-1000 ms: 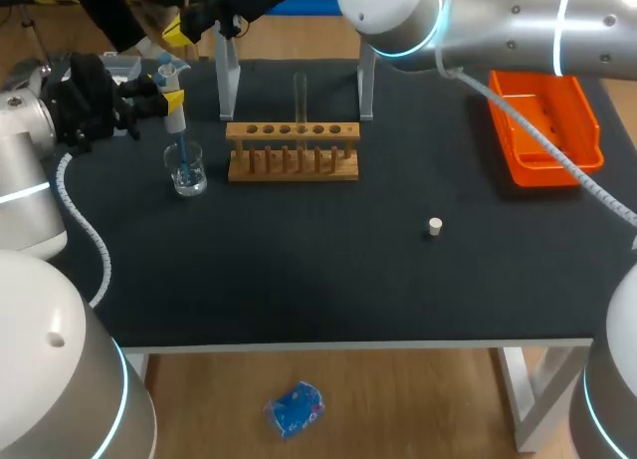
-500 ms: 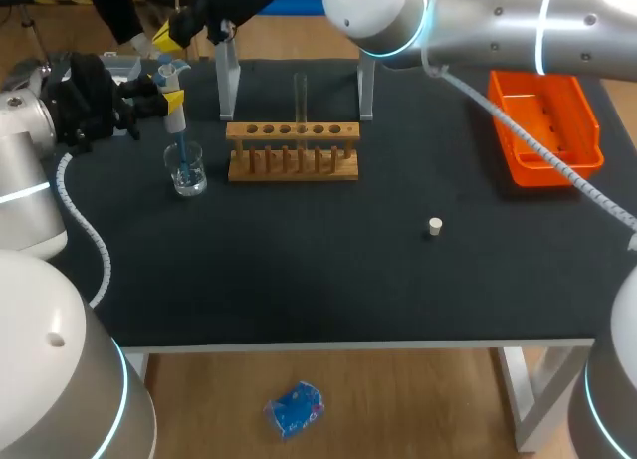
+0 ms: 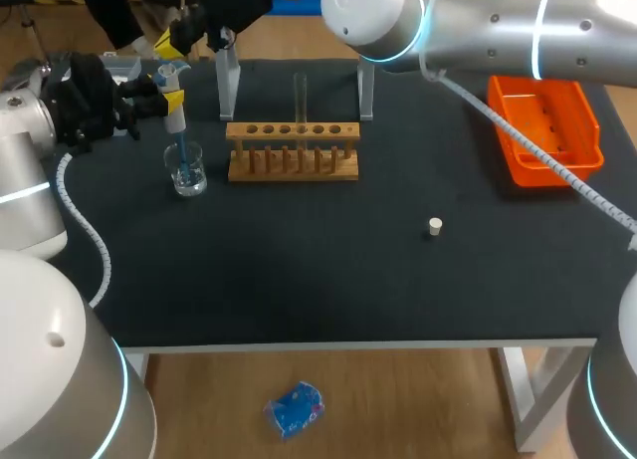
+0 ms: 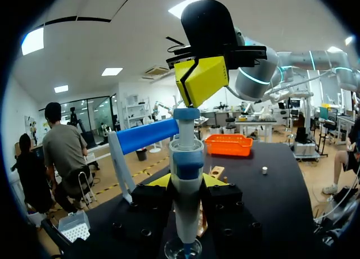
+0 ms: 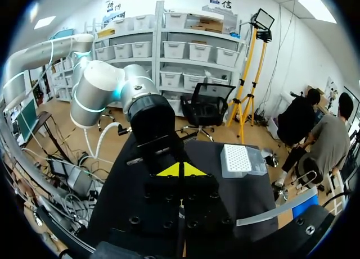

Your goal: Invert the test tube, pick up the pipette, mount the tip to pipette, aspirate from beaker and dispense into the tube, eject the tip, return the pipette, and cap with the stopper.

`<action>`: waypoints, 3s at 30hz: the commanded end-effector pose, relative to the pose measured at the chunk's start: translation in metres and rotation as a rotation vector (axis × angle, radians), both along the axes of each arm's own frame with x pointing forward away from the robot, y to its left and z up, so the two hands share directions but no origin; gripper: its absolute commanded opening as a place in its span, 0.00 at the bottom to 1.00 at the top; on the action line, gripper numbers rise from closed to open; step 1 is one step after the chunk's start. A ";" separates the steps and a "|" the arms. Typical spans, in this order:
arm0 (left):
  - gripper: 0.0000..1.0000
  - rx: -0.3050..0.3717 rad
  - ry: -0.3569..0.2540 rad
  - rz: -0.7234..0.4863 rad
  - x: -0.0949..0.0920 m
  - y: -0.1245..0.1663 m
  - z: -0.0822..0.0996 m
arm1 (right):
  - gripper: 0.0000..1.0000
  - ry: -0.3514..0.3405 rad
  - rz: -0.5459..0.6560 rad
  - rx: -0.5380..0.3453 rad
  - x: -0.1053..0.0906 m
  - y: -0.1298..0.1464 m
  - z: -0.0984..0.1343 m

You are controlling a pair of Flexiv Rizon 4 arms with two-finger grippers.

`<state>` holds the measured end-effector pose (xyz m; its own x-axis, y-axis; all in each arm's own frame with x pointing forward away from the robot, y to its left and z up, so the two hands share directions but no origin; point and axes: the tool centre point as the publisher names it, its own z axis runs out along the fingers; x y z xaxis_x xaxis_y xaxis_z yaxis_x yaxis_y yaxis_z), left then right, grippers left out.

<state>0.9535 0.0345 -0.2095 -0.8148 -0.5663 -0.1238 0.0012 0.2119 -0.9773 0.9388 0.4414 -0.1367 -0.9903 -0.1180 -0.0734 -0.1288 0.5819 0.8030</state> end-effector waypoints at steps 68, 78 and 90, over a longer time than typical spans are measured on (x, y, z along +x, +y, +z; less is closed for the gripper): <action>0.00 0.002 0.002 -0.002 0.001 0.000 0.001 | 0.00 -0.029 0.022 0.035 -0.009 -0.005 0.023; 0.00 0.002 0.002 -0.002 0.001 0.000 0.001 | 0.00 -0.084 -0.005 0.042 -0.004 -0.024 0.034; 0.00 0.002 0.002 -0.002 0.001 0.000 0.001 | 1.00 -0.157 -0.091 0.053 0.000 -0.082 0.047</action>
